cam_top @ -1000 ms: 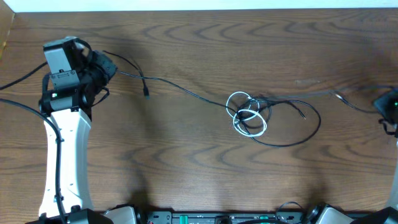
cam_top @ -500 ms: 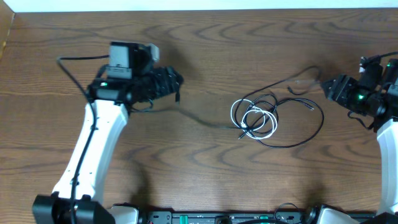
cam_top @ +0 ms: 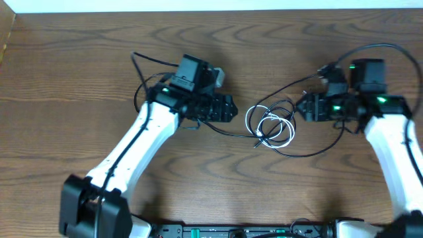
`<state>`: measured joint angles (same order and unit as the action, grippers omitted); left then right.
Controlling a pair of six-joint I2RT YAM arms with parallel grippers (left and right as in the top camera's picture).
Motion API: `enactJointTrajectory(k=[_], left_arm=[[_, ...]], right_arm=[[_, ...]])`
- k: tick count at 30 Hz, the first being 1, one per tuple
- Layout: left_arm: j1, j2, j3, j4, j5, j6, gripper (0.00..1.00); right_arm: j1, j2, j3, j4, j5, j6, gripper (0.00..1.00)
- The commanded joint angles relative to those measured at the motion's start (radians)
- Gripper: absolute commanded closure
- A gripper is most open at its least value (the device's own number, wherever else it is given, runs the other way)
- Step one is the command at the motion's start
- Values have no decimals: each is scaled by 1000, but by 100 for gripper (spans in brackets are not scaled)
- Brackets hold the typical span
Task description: Untangle cables
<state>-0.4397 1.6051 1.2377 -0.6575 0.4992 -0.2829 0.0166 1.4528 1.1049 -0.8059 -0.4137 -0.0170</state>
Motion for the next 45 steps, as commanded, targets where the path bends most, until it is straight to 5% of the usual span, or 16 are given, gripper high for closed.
enactJointTrajectory(k=[1, 8, 12, 18, 21, 26, 35, 39, 42, 45], left_arm=[[-47, 64, 11, 28, 6, 47, 28], [-87, 186, 11, 99, 6, 50, 28], [-87, 195, 10, 98, 6, 50, 28], [-87, 196, 10, 91, 6, 50, 29], [-87, 196, 10, 90, 5, 50, 28], [-87, 196, 10, 90, 5, 50, 28], [-87, 196, 10, 79, 5, 50, 28], [-87, 196, 10, 78, 5, 50, 29], [-87, 196, 10, 75, 5, 50, 29], [-87, 196, 10, 68, 5, 50, 29]], right_arm=[[56, 101, -3, 15, 74, -44, 39], [115, 304, -3, 42, 70, -43, 58], [122, 341, -2, 27, 54, -40, 82], [119, 294, 18, 1, 53, -42, 60], [119, 250, 40, -25, 52, -43, 63], [119, 181, 42, -77, 52, -44, 82], [127, 186, -32, -89, 83, -44, 64], [127, 186, -77, 10, 83, -43, 64], [130, 186, -105, 83, 83, -43, 70], [130, 185, -104, 115, 83, -43, 96]])
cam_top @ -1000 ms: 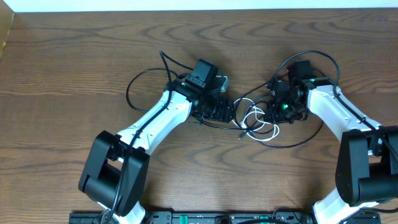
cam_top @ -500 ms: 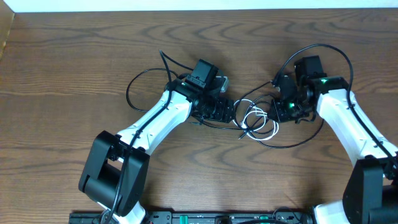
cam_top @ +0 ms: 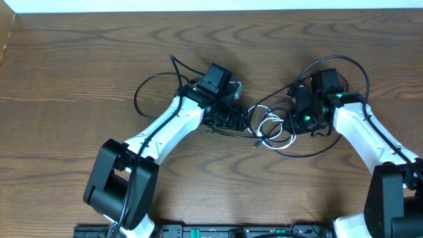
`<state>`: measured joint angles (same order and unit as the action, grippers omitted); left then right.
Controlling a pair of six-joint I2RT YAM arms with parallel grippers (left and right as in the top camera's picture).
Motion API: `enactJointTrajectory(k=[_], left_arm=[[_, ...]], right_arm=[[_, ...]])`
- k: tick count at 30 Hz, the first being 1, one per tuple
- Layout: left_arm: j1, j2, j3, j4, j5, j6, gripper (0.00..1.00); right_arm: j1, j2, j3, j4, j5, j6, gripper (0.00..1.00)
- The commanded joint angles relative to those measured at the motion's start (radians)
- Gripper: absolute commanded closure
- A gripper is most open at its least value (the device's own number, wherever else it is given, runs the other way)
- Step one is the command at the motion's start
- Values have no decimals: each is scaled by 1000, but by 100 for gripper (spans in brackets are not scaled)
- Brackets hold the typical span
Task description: Untangle cables
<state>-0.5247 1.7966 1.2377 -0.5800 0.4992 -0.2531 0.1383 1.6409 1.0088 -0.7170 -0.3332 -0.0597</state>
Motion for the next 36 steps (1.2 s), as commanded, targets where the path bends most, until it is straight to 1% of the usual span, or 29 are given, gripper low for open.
enactJointTrajectory(k=[1, 5, 7, 9, 11, 13, 18, 21, 22, 23, 25, 26, 30, 33, 36], left_arm=[[-2, 4, 10, -10, 5, 21, 29], [-2, 4, 10, -10, 5, 21, 29], [-2, 4, 10, -10, 5, 21, 28], [-2, 4, 10, -9, 5, 21, 29], [-2, 4, 10, -9, -15, 21, 29], [-2, 4, 10, -9, -22, 21, 29], [-2, 4, 10, -9, -21, 21, 28], [-2, 4, 10, -9, -21, 21, 29], [-2, 4, 10, -9, -21, 21, 29], [-2, 4, 10, -9, -21, 20, 29], [-2, 4, 10, -10, -21, 20, 28], [-2, 4, 10, -10, -21, 20, 29], [-2, 4, 10, -9, -21, 21, 29], [-2, 4, 10, -9, -21, 21, 29], [-2, 4, 10, -9, -21, 20, 28]], right_arm=[[6, -5, -6, 28, 2, 0, 99], [-8, -20, 32, 8, 2, 45, 99], [-18, -33, 71, -31, -3, 64, 99], [-21, -53, 135, -89, -61, 66, 99], [-21, -94, 237, -143, -185, 66, 99], [-21, -122, 294, -155, -228, 66, 99], [-21, -208, 372, -130, -234, 75, 99], [-27, -255, 381, -58, -234, 143, 99], [-30, -264, 381, -46, -229, 146, 99], [-34, -278, 381, -35, -195, 146, 98], [-35, -285, 380, -48, -142, 145, 88], [-33, -285, 380, -82, -106, 144, 82], [-32, -241, 362, -276, -35, 48, 70], [-32, -192, 319, -344, -36, 8, 68], [-22, -126, 252, -349, -39, 5, 65]])
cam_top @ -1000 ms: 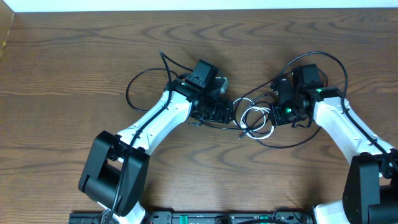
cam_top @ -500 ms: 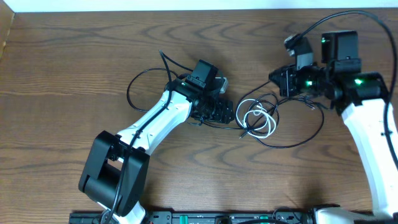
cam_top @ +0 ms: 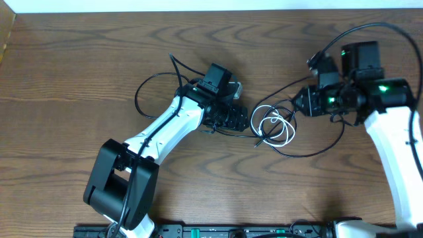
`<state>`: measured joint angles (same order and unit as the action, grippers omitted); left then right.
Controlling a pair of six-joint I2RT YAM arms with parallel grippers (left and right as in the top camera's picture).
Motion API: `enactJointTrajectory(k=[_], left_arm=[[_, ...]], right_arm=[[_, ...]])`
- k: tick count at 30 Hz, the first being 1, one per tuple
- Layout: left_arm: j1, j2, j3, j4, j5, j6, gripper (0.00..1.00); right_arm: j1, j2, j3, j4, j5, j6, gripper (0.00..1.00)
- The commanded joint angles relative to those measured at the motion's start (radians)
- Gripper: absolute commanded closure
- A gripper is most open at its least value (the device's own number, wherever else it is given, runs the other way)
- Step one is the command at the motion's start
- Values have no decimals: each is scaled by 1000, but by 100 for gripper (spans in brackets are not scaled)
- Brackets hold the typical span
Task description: Untangle cables
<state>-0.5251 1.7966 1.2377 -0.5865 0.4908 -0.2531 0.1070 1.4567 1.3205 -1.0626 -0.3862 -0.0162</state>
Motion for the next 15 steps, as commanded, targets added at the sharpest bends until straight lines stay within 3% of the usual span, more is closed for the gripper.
enactJointTrajectory(k=[1, 8, 10, 13, 15], left_arm=[[-2, 4, 10, -3, -13, 21, 29], [-2, 4, 10, -3, -13, 21, 29], [-2, 4, 10, -3, -13, 21, 28], [-2, 4, 10, -3, -13, 21, 29], [-2, 4, 10, -3, -13, 21, 29]], right_arm=[[15, 79, -82, 1, 14, -46, 65], [51, 211, -176, 111, 14, -45, 64], [51, 238, -176, 130, 14, -45, 73], [51, 245, -176, 143, 14, -44, 99], [50, 237, -169, 138, 14, -41, 99]])
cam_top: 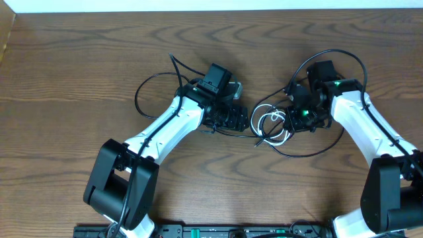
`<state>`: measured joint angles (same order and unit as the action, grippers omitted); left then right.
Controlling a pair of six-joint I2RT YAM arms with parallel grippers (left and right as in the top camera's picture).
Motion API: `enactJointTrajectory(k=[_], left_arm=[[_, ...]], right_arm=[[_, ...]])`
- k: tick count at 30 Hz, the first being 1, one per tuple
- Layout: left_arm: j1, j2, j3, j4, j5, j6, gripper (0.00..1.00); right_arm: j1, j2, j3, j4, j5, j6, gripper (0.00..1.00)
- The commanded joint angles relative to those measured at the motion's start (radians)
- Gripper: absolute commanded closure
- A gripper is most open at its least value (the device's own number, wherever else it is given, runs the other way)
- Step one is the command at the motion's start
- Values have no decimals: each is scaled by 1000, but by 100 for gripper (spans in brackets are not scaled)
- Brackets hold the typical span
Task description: Untangle cables
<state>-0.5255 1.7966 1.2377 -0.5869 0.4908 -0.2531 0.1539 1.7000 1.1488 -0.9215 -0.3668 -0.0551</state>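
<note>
A white cable (272, 125) lies coiled in small loops at the table's middle. A thin black cable (301, 154) is tangled with it, curving out below and to the right. My left gripper (242, 120) sits at the coil's left edge, where the black cable runs out from under its fingers. My right gripper (288, 119) presses in at the coil's right edge. From overhead the dark fingers hide their own gap, so neither grip can be read.
Each arm carries its own black wrist cable: one loop (141, 99) arcs out left of the left arm, another (330, 55) arches over the right arm. The table's far edge (211, 10) runs along the top, with a wall beyond.
My right gripper has moved down and to the left, from up and right of the coil to its right edge. The left arm has not moved. The white loops look slightly bunched.
Both grippers first stood apart from the coil, one on each side. Then both were at its edges. The right one was then back up and to the right while the left stayed, and now the right is at the coil again.
</note>
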Motion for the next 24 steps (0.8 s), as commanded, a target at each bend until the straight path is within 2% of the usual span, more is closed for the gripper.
enactJointTrajectory(k=[1, 4, 9, 15, 20, 24], left_arm=[[-2, 4, 10, -3, -13, 21, 29], [-2, 4, 10, -3, -13, 21, 28], [-2, 4, 10, -3, -13, 21, 29], [-2, 4, 10, -3, -13, 21, 29], [-2, 4, 10, -2, -13, 21, 29], [-2, 4, 10, -3, -13, 21, 29]], right_arm=[[1, -8, 11, -13, -6, -2, 99], [-6, -13, 64, -66, -7, -2, 99], [-5, -13, 276, -242, -75, -2, 99], [-5, -13, 507, -356, -124, -2, 99], [-6, -13, 642, -374, -227, -2, 99], [-21, -13, 743, -315, -345, 45, 99]])
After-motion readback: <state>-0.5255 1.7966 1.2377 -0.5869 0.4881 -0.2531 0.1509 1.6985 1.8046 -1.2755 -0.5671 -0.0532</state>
